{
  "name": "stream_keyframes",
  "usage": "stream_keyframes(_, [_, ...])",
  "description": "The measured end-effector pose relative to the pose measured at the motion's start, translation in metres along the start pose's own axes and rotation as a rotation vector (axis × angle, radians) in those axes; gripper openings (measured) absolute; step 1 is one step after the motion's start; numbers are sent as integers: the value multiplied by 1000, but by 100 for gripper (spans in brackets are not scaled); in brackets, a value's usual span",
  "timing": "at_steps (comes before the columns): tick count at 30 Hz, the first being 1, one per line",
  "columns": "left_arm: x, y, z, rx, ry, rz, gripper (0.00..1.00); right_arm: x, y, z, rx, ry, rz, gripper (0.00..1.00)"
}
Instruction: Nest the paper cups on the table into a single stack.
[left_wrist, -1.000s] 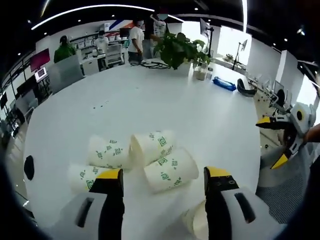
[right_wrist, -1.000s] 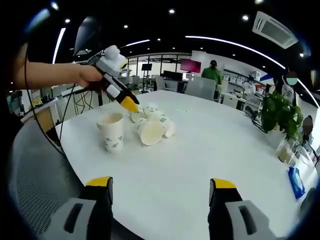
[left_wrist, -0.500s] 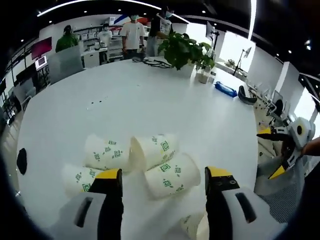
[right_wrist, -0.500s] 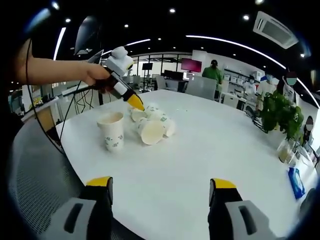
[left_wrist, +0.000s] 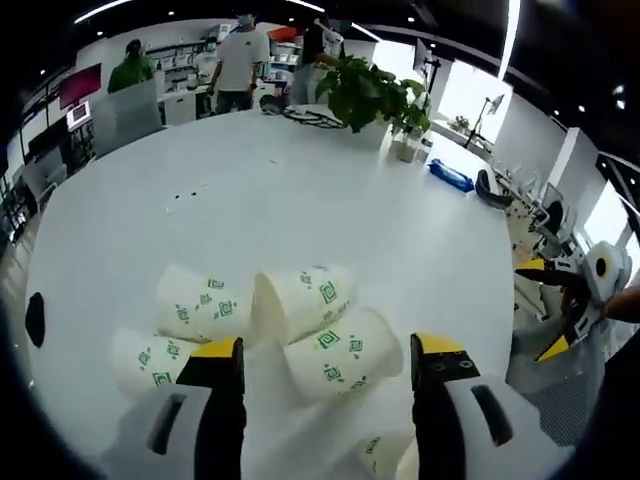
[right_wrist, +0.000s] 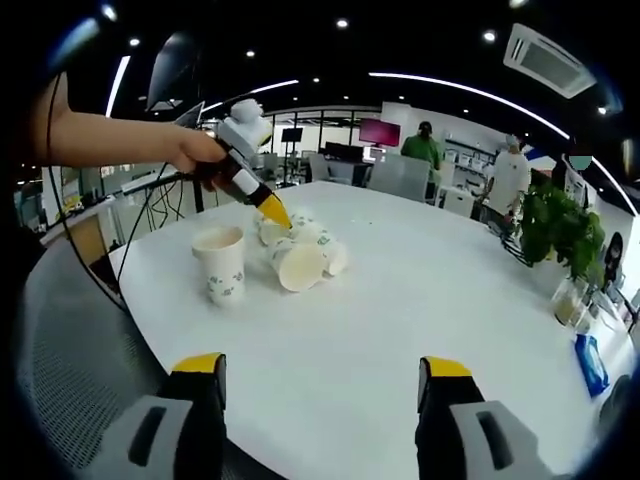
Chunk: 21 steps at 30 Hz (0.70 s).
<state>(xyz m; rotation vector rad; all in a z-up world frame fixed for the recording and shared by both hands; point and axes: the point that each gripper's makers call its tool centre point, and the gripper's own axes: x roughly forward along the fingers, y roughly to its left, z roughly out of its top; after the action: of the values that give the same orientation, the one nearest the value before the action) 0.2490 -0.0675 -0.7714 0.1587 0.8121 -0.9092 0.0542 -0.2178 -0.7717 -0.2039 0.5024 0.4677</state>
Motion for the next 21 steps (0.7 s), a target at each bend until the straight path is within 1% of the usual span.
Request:
stream_keyframes(4, [6,-3,-5,-21,23,-10,68,0,0,0,-2,0,-1,78])
stream_keyframes(6, [7,-7,-7,-31,32,-20,70,0,0,-1,-4,2,-2,78])
stream_keyframes(10, [15,-8,-12,-44,55,-25,73,0,0,-1,-6,6,-2,78])
stream_keyframes(15, [26,-8,-19,-86,88,-34,78,0,-1,-2,-9,12,-4,78])
stream_keyframes(18, [32,-7,-24,-95,108,-37,77,0,-1,-3,-10,15,-6,77])
stream_keyframes(21, [37,-7,-28,-119,129,-41,74,0,-2,-3,-14,19,-10,77])
